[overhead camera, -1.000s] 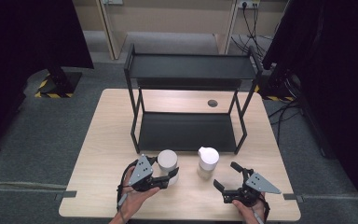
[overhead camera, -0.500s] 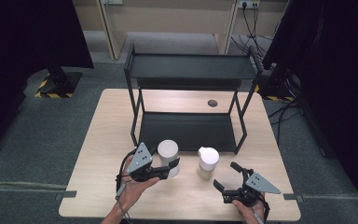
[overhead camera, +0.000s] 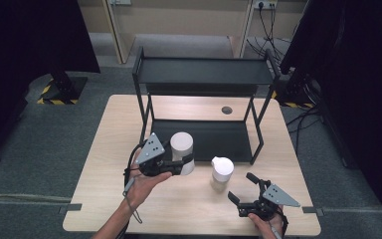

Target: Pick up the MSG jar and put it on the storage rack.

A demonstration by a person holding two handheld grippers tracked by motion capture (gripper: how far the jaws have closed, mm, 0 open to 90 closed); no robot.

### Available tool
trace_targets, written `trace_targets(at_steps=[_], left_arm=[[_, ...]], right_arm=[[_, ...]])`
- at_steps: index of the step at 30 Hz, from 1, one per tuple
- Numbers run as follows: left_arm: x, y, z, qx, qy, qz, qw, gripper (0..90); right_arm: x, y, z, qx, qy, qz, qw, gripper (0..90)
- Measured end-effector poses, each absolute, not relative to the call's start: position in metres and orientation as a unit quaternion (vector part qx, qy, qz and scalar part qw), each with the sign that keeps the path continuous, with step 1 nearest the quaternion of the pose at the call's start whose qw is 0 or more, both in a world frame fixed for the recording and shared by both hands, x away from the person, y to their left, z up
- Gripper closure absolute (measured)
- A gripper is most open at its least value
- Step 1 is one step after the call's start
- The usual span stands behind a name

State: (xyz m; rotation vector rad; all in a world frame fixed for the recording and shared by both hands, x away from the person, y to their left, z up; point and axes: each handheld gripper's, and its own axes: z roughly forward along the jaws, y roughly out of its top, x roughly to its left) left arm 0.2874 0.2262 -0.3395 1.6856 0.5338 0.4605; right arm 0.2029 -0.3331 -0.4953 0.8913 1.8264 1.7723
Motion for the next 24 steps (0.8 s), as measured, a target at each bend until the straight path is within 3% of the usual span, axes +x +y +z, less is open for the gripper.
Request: trace_targets(at_steps=[24], left_arm=[[0.321,0.226,-0.249,0.732,0.247,0.215,0.597,35.0]], right_arm=[[0.203,-0.334,-0.496,0.324,0.659,0.643,0.218,0.4]])
